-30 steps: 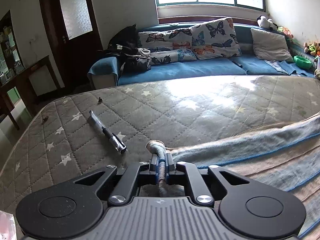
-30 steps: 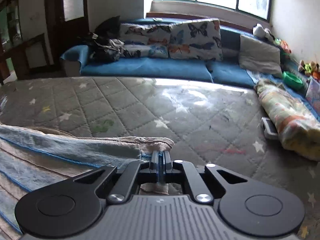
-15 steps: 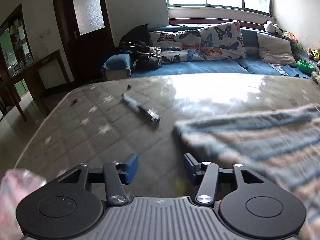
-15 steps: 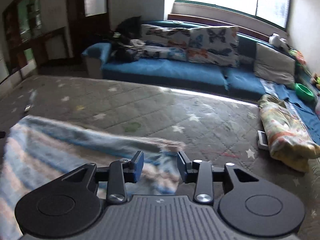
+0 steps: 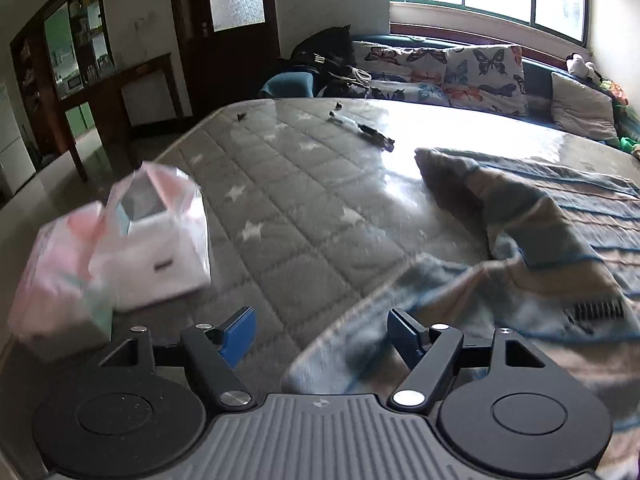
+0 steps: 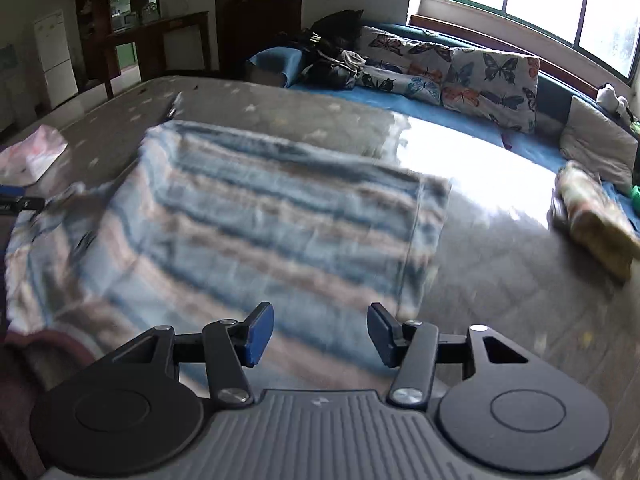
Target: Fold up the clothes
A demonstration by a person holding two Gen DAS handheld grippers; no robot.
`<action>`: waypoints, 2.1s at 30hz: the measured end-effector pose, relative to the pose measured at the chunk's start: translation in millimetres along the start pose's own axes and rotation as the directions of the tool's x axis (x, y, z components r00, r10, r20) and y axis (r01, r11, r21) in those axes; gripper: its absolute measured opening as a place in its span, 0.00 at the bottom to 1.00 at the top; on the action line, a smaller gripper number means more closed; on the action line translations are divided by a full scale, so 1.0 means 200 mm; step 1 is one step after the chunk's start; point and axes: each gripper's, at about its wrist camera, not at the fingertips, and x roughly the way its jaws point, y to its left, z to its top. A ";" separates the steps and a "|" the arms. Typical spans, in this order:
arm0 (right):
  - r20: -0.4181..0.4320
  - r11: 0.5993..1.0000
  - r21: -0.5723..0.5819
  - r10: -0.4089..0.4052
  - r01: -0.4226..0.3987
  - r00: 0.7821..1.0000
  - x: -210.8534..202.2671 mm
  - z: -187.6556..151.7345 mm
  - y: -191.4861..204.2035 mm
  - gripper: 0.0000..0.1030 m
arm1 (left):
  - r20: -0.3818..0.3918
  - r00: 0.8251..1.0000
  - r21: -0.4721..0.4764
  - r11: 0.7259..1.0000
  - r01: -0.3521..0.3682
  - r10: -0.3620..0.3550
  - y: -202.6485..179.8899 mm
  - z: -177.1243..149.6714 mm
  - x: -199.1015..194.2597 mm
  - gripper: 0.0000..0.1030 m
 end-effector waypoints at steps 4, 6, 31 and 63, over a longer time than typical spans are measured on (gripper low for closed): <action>0.001 1.000 0.008 -0.020 0.020 1.000 -0.03 -0.13 0.06 0.52 | -0.005 0.999 0.004 0.999 0.041 -0.041 -0.03 -0.04 -0.01 0.57; 0.009 0.999 0.017 -0.029 0.029 1.000 -0.05 -0.19 0.08 0.52 | 0.002 0.998 0.015 0.998 0.063 -0.063 -0.05 -0.07 -0.01 0.42; 0.035 0.995 0.075 -0.071 0.068 0.997 -0.13 -0.41 0.06 0.65 | -0.033 0.991 -0.012 0.991 -0.132 0.131 -0.02 -0.21 -0.28 0.32; 0.035 0.999 0.022 0.040 -0.041 0.999 -0.14 -0.43 0.26 0.70 | 0.036 0.990 0.029 0.990 0.137 -0.138 -0.41 0.14 0.15 0.32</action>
